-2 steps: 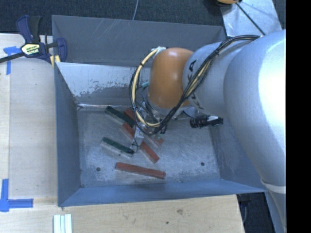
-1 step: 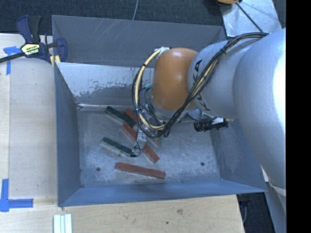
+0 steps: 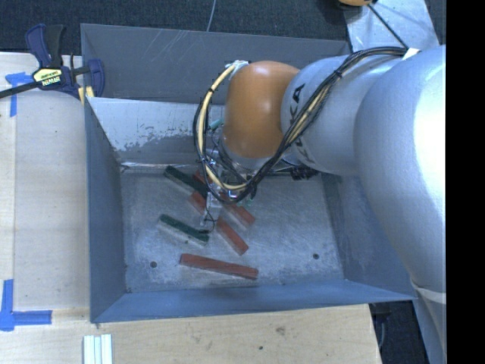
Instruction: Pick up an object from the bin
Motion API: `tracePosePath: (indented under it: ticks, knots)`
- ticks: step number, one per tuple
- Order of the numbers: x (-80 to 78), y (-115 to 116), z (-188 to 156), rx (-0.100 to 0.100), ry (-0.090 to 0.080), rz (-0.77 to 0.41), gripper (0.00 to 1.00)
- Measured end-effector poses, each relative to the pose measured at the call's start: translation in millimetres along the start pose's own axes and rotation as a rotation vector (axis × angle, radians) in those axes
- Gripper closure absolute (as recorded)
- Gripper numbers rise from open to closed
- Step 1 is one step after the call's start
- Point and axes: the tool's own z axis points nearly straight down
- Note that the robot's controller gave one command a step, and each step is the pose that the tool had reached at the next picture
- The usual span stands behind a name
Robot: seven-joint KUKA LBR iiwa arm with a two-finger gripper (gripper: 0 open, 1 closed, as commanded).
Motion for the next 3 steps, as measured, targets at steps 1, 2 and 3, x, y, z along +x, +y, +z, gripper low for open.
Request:
tracePosePath:
  ticks: [1,2,3]
  knots:
    - [65.9,-24.7,37.7,0.004,0.008,0.270,1.00]
    - [65.9,-24.7,37.8,0.004,0.008,0.270,1.00]
    - [59.6,-3.5,-119.0,0.003,0.006,0.231,1.00]
